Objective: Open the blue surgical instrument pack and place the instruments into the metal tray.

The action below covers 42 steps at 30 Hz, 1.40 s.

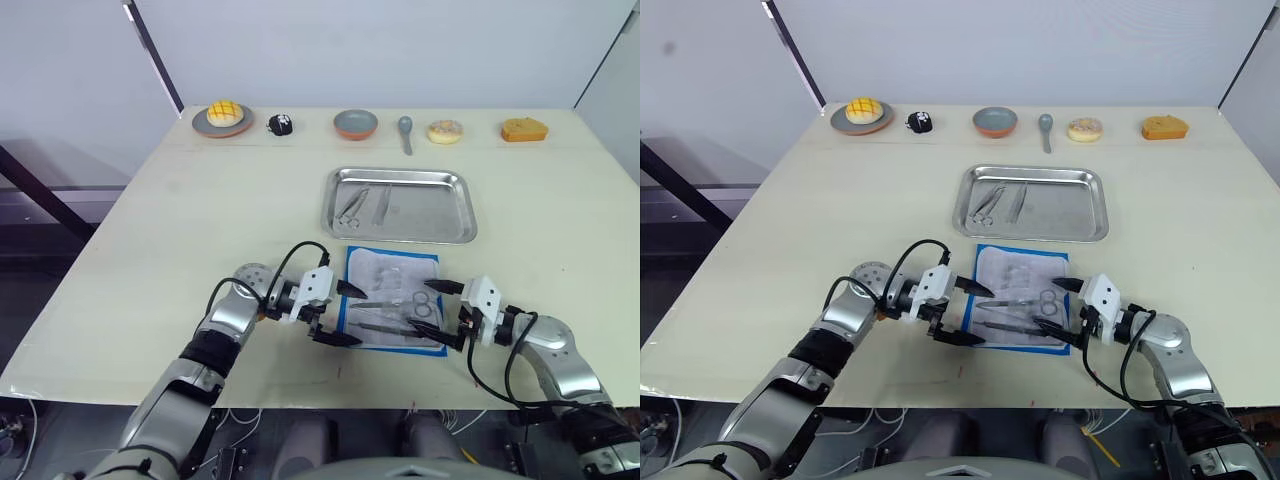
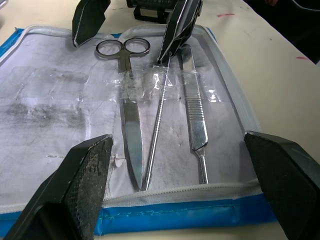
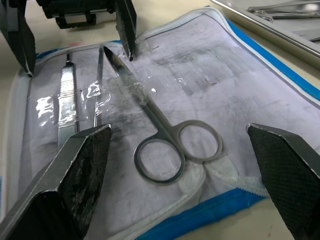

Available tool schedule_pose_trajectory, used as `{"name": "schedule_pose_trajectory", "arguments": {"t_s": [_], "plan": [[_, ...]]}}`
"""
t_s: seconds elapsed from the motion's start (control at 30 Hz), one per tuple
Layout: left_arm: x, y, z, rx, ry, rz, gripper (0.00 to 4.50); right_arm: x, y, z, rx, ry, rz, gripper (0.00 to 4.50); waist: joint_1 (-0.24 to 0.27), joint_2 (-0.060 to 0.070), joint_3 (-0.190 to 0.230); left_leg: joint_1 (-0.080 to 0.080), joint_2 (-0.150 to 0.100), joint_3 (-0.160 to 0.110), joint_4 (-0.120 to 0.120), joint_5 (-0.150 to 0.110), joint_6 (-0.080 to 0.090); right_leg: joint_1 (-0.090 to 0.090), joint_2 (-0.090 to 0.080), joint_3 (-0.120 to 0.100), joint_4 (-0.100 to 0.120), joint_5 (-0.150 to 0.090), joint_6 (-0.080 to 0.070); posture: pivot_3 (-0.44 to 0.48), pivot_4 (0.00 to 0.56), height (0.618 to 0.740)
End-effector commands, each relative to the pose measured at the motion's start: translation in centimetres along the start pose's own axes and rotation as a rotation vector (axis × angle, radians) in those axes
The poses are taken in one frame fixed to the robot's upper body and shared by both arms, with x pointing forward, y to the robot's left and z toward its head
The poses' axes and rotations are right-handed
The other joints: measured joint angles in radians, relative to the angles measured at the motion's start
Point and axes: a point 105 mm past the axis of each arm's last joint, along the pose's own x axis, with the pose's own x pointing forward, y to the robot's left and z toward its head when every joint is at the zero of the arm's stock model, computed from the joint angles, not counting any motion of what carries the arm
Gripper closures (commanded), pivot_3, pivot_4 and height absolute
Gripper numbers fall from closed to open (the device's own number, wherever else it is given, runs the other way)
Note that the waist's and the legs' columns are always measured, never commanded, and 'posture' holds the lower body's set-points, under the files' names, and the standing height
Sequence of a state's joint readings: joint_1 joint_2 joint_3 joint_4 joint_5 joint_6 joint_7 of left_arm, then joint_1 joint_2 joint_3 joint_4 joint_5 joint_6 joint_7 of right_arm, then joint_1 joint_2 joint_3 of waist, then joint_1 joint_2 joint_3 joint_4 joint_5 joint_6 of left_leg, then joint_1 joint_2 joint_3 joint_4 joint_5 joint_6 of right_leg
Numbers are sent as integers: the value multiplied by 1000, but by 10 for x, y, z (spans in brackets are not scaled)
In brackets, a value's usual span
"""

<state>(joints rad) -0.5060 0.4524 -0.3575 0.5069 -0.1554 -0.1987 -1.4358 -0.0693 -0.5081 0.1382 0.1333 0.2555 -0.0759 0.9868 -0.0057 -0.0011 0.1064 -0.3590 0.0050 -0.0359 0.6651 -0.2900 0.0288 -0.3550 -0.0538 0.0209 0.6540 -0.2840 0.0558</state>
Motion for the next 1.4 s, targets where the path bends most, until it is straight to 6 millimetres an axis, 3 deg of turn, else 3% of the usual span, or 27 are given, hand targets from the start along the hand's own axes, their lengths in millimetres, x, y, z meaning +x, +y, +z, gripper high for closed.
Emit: {"name": "schedule_pose_trajectory", "arguments": {"t_s": [0.03,0.3,0.53,0.8,1.13,1.4], "plan": [[2,-21,-48,-167,134,-38,77,-7,8,-22,62,84,10,0,0,3,-2,0,0,0,0,0,0,0,0,0,0,0,0,0,150,740],[10,-21,-52,-158,125,-38,77,-7,2,4,22,-18,-22,0,3,9,-5,0,-1,0,0,0,0,0,0,2,-1,0,1,0,150,740],[14,-22,-53,-167,103,-34,77,-19,-11,37,-24,-129,-68,0,6,15,-4,0,-2,-1,0,0,0,2,-1,4,-1,-1,2,0,150,740],[18,-24,-53,-171,88,-39,77,-40,-5,71,-50,-206,4,0,9,16,-4,0,-2,-1,0,0,0,2,-1,4,-2,-1,2,0,150,740],[20,-27,-55,-175,84,-65,77,-106,4,99,-54,-78,98,0,19,21,-2,-1,-2,-2,-1,-1,1,5,-3,3,-10,-2,3,0,150,740],[19,-26,-56,-176,89,-72,77,-138,2,112,-70,-29,72,0,21,21,-2,-1,-2,-2,-2,-1,1,6,-5,3,-12,-3,0,0,150,740]]}}
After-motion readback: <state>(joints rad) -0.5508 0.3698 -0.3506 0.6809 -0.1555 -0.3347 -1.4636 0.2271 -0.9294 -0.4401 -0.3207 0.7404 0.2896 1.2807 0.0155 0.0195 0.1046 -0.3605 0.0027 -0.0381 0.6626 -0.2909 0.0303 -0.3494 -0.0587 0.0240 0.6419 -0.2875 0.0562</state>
